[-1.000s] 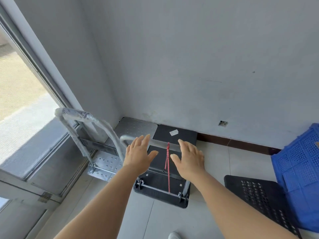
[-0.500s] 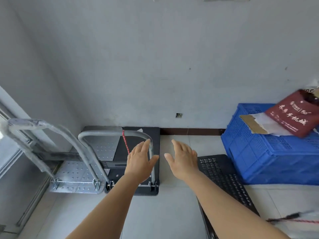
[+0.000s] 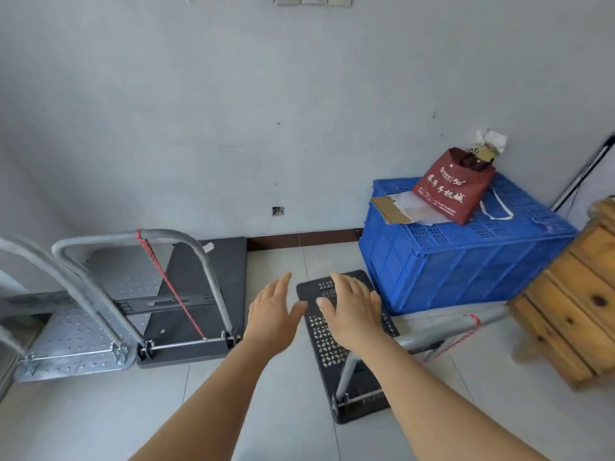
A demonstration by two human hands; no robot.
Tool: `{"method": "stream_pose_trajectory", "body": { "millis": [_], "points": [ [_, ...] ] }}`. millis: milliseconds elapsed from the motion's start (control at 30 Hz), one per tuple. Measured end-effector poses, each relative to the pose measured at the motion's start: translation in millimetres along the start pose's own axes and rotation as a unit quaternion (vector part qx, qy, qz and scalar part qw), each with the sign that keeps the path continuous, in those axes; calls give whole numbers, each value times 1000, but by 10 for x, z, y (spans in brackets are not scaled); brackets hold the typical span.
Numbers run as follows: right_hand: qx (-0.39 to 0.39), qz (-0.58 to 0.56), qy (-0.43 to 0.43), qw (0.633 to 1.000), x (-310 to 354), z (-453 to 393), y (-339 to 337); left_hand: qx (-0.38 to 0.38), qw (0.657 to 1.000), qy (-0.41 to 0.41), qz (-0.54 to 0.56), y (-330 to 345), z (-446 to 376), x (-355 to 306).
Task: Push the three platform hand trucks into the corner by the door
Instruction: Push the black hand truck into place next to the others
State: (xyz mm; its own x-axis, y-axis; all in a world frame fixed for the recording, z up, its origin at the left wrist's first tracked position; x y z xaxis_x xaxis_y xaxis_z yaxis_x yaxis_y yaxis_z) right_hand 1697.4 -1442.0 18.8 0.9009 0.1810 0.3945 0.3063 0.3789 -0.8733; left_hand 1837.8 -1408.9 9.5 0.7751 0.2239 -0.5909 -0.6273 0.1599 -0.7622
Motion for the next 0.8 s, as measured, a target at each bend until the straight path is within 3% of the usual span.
{"method": "stream_pose_trajectory", "body": {
  "millis": [333,467,800],
  "points": [
    [-30,-4,68,997,-1187,710,-356,56,995,86,-16,877,219,-1097],
    [-59,1,112,992,-1562,813,-496,92,990,109,-22,1142,118,-1359],
    [-46,4,194,980,-2269,865,-571,177,968,159,-76,1731,-162,-1743]
  ]
}}
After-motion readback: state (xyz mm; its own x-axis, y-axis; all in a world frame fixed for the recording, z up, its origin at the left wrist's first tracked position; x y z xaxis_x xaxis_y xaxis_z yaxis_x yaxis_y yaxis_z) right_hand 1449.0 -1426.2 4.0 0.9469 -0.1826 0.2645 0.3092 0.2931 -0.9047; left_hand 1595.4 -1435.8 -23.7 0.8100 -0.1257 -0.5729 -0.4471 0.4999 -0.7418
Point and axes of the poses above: each hand's wrist, its own z-axis away from the middle knuckle, its own y-axis out of the palm, x = y × z, the point moved 9 cm from there along -z, towards the middle knuckle, and after that the axes turned 11 degrees about x, right-handed, at the moved point
